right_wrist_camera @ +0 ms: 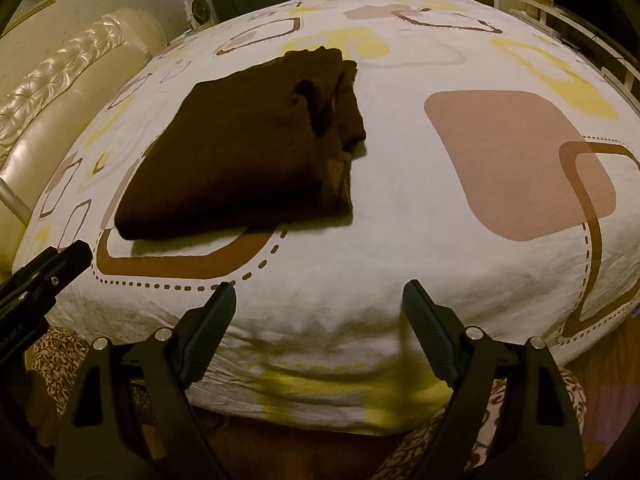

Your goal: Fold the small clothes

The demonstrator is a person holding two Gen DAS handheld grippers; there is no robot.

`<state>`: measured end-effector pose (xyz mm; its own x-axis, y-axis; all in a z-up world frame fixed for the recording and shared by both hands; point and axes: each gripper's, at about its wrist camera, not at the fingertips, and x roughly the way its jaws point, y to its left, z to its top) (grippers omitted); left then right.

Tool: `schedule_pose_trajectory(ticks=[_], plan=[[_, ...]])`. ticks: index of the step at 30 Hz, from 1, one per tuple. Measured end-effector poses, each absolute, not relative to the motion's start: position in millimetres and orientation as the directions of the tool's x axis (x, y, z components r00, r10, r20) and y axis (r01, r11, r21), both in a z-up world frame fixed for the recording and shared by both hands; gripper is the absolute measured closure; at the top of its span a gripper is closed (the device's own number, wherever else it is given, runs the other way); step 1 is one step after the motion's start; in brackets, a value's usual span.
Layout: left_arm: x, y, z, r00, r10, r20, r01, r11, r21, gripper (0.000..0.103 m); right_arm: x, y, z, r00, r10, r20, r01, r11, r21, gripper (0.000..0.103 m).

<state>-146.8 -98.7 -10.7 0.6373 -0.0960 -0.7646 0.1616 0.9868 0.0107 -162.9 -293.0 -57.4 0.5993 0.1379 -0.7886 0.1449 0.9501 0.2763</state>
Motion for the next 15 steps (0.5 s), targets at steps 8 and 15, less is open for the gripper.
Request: schedule_pose_trajectory(ticks=[8,15], plan=[[-145.2,-98.2,-12.2,0.631,-0.087,-0.771,0.153,0.988,0.014,0.017,-163.0,-291.8,-58.0,0.597,0.140,-0.790,0.144,0.950,0.276,0.018],[-143.7,-96.8,-12.6,0.626,-0.087,-0.775,0.151,0.988,0.012,0.017,-162.3,-290.8,-60.0,0.591,0.147,-0.793,0.137,0.951,0.278,0.018]])
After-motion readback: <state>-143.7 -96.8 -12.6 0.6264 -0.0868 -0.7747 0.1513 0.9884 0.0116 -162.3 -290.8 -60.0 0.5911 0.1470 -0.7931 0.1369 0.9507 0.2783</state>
